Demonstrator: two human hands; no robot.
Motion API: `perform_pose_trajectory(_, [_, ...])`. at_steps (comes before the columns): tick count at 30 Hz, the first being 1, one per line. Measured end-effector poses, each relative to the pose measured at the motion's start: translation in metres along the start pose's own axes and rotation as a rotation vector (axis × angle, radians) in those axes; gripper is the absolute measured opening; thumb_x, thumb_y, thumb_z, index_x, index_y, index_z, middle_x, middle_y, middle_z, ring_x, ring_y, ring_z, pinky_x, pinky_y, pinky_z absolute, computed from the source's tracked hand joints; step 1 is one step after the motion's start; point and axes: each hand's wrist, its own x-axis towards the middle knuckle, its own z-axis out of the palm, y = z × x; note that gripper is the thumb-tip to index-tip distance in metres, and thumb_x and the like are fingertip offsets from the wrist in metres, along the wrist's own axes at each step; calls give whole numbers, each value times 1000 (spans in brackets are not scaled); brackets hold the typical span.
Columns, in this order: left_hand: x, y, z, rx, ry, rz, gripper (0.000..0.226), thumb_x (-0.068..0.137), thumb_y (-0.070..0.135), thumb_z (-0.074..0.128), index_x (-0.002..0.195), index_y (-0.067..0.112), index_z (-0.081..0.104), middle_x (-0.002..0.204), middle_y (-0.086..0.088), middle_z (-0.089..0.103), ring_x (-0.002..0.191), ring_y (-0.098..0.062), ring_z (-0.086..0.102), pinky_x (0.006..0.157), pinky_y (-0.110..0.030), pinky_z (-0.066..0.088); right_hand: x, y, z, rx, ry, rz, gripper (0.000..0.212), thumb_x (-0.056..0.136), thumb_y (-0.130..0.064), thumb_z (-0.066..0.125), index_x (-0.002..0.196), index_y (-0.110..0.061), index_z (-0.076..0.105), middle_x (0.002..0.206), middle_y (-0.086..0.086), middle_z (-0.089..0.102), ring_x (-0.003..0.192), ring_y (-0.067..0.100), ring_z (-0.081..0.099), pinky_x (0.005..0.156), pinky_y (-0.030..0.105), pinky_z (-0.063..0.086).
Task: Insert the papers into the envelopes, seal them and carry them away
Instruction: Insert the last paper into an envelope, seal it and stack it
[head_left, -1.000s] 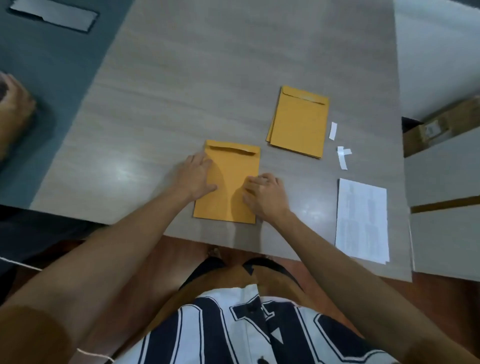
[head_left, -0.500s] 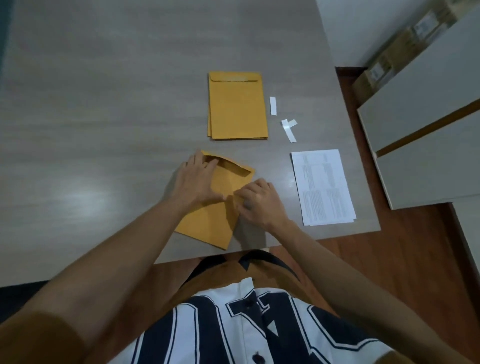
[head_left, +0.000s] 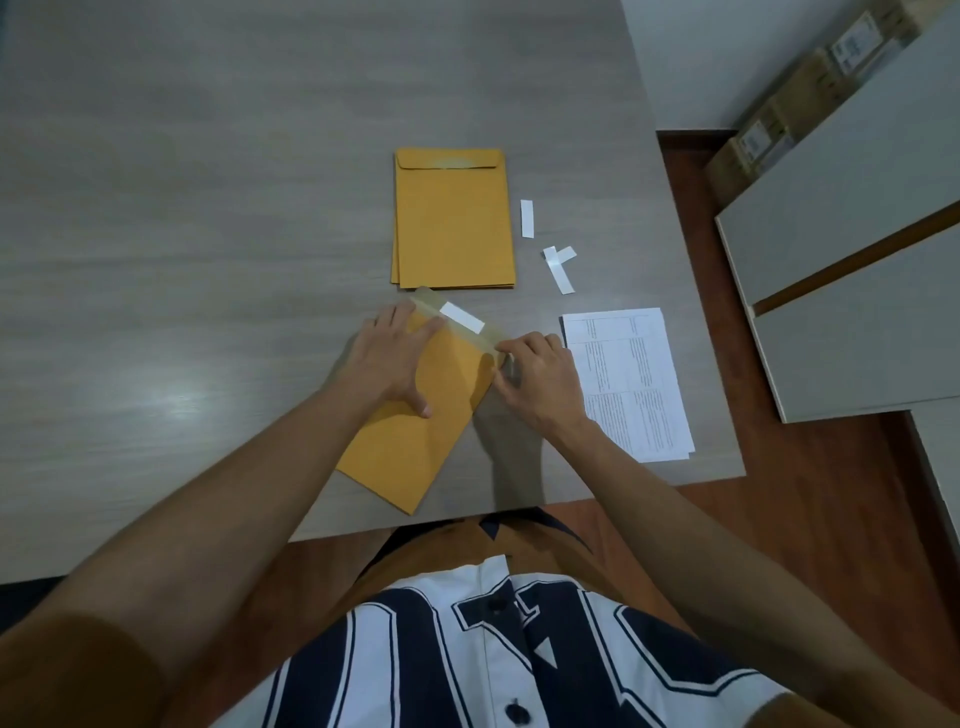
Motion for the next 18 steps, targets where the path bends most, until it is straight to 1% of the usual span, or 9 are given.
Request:
perform_pose_trajectory(6, [6,14,-3,37,-9,80,133,48,62,89,155,32,15,159,-11,14,147,-31,14,117,-43,23,-1,14,-6,44,-30,27,30,85,-36,65,110,-18,67,104,2,64,100,22,54,81,37,47])
perform_pose_trajectory(9, [9,17,-4,66,-10,116,133,48,60,89,155,32,15,162,-10,10,150,-31,9,121,-44,14,-2,21,-7,65,-13,83,25,84,-34,67,104,-19,67,100,0,64,95,21,54,79,37,46])
perform_pose_trajectory(11, [11,19,-3,92,-13,143,132,50,58,90,155,33,13,162,-9,8,150,-31,6,122,-45,12,-2,24,-8,71,-17,106,22,85,-32,66,102,-19,66,99,-1,64,93,22,54,78,37,45])
perform_pose_trajectory(14, [14,22,-2,124,-24,176,133,53,53,91,156,33,10,163,-9,4,151,-33,1,122,-48,10,2,27,-11,92,-55,95,22,90,-29,63,108,-17,65,101,2,65,95,25,54,80,40,46])
perform_pose_trajectory(16, [16,24,-1,156,-34,188,134,53,49,92,156,33,8,163,-9,1,151,-34,-2,122,-49,9,7,26,-14,127,-105,77,26,91,-27,62,114,-16,63,104,5,64,100,26,54,84,42,48])
perform_pose_trajectory(18, [17,25,-1,195,-52,197,135,55,44,93,156,33,4,164,-10,-4,151,-34,-5,122,-50,10,15,22,-16,148,-175,79,32,92,-27,61,122,-17,59,109,7,63,106,26,54,88,42,47])
